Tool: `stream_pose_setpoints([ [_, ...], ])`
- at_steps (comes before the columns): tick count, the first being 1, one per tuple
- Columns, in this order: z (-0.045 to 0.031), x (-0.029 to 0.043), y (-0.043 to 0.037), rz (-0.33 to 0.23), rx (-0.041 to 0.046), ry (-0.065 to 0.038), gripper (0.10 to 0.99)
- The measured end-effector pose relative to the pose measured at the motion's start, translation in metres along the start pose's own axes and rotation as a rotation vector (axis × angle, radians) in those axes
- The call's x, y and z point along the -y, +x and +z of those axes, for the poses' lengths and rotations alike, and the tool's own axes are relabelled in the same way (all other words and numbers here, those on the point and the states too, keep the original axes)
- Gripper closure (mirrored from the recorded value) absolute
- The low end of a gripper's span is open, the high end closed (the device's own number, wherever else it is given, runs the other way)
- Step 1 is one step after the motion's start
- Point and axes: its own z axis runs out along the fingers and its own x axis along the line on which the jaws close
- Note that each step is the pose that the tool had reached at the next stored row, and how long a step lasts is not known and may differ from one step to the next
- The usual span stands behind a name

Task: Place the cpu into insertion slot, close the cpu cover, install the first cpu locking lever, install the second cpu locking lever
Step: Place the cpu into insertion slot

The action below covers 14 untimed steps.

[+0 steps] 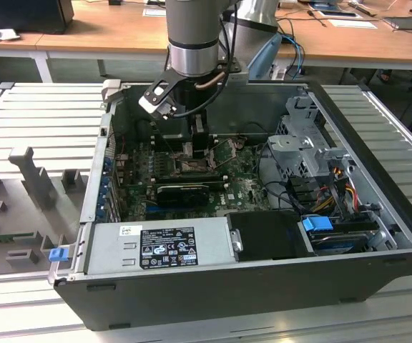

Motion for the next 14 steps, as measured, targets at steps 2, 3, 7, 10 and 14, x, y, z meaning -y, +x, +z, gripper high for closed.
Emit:
stream_pose_setpoints([
  [2, 0.0055, 0.0007, 0.0009, 0.000, 0.0001, 0.000, 0.557],
  [3, 0.0083, 0.0009, 0.0013, 0.000, 0.0000, 0.000, 0.557],
  [7, 0.0175, 0.0033, 0.0024, -0.001, -0.0004, 0.000, 0.557],
  [10, 0.0267, 0.0053, 0.0054, 0.013, 0.0004, 0.000, 0.557],
  [14, 0.0400, 0.0063, 0.0083, 0.014, 0.0005, 0.000, 0.557],
])
